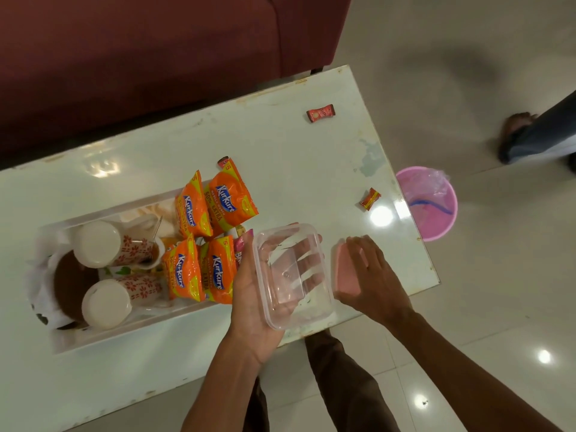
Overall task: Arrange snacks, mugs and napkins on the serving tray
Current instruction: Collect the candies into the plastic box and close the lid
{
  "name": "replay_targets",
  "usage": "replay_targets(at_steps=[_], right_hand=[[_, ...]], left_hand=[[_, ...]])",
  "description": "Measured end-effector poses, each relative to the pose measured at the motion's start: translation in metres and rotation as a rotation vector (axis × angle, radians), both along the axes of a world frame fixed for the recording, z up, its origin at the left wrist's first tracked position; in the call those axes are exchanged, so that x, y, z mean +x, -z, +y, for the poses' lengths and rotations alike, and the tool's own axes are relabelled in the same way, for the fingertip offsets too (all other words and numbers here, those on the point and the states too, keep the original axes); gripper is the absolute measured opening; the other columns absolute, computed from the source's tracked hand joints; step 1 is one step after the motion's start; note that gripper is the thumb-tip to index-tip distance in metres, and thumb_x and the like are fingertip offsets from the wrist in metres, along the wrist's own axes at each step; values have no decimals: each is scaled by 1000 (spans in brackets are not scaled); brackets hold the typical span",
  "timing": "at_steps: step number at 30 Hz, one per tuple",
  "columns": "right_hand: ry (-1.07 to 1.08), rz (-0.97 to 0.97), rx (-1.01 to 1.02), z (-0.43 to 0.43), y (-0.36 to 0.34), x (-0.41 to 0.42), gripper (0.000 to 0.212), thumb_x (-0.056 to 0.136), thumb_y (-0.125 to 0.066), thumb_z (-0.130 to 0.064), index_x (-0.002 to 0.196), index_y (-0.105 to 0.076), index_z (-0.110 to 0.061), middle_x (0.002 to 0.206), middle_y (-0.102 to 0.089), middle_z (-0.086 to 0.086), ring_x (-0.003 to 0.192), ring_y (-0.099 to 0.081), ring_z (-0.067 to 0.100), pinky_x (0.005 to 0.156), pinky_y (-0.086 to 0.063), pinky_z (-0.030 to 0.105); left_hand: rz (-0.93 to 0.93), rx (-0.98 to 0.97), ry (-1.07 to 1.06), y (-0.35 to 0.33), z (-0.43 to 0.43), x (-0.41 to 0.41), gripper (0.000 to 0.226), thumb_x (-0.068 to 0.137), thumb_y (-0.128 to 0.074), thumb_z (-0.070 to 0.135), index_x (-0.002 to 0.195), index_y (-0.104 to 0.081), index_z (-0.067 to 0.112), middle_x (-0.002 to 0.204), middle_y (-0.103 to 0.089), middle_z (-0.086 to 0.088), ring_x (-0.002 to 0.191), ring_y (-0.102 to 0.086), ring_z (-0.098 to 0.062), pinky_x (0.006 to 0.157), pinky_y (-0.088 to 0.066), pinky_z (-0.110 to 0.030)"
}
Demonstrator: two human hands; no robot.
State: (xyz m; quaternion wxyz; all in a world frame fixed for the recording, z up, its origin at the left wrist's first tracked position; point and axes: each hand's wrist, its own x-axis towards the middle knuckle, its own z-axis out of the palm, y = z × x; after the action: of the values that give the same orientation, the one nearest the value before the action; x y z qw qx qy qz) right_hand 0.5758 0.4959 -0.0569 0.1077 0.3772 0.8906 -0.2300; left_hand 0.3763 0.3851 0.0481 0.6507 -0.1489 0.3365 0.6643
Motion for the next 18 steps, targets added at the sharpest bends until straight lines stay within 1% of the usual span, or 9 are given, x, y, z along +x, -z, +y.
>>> replay_targets(at_steps=[2, 3, 5, 7, 9, 11, 13, 15, 18], right_hand=[[4, 33, 14, 8, 0, 2, 113, 61, -73, -68, 147, -31, -8, 151, -34, 15, 141, -29, 33, 107, -39, 52], [65, 74, 21, 14, 0, 1, 109, 63, -70, -69, 147, -32, -10, 150, -36, 13, 139, -32, 30, 108, -38, 47], [321, 219, 52, 33, -1, -6, 87, 73, -69, -62, 141, -39, -15, 139, -46, 8, 125, -44, 23, 97, -42, 33], [603, 342, 71, 59, -3, -19, 66, 81, -64, -56, 130, -46, -16, 121, -54, 6, 100, -54, 15, 83, -47, 23], [783, 344, 47, 84, 2, -35, 59, 82, -63, -54, 125, -47, -15, 111, -58, 8, 89, -53, 12, 72, -41, 18], [803, 246, 19, 99, 10, -48, 54, 83, -64, -48, 122, -49, -13, 111, -57, 14, 91, -52, 18, 75, -35, 23], [755, 145, 4, 106, 18, -57, 39, 86, -63, -33, 114, -53, -7, 111, -52, 21, 91, -57, 31, 72, -37, 27], [731, 116, -21, 108, 17, -64, 24, 88, -59, -19, 107, -55, -4, 107, -55, 21, 88, -58, 32, 68, -38, 29], [720, 316, -106, 105, -10, -74, 21, 85, -64, -12, 106, -62, -7, 94, -70, 11, 84, -66, 22, 77, -52, 31]], left_hand=[[14, 4, 9, 1, 2, 2, 57, 93, -35, 53, 122, -69, 18, 135, -62, -17, 105, -70, -31, 86, -59, -49], [23, 1, 17, 1, 4, 3, 57, 92, -37, 54, 122, -68, 17, 136, -61, -18, 105, -70, -30, 88, -58, -50], [48, -12, 25, 2, 7, 3, 57, 92, -37, 55, 122, -69, 18, 138, -60, -18, 107, -69, -30, 90, -56, -49], [56, -27, 18, 4, 10, 3, 58, 93, -34, 56, 120, -70, 19, 135, -63, -17, 108, -70, -29, 92, -55, -48], [32, -43, 7, 6, 13, 4, 60, 93, -33, 57, 119, -72, 19, 130, -66, -15, 106, -71, -28, 93, -55, -48], [13, -53, -3, 9, 17, 7, 60, 93, -32, 56, 115, -74, 19, 125, -69, -13, 104, -72, -28, 93, -54, -48], [20, -76, 0, 13, 20, 10, 61, 97, -29, 55, 113, -76, 20, 122, -71, -13, 103, -73, -29, 91, -56, -50], [21, -100, 4, 16, 23, 11, 61, 102, -25, 54, 118, -73, 19, 123, -71, -14, 103, -73, -29, 85, -60, -47], [75, -152, 44, 19, 26, 8, 61, 103, -23, 54, 138, -56, 16, 126, -68, -13, 106, -70, -29, 83, -60, -45]])
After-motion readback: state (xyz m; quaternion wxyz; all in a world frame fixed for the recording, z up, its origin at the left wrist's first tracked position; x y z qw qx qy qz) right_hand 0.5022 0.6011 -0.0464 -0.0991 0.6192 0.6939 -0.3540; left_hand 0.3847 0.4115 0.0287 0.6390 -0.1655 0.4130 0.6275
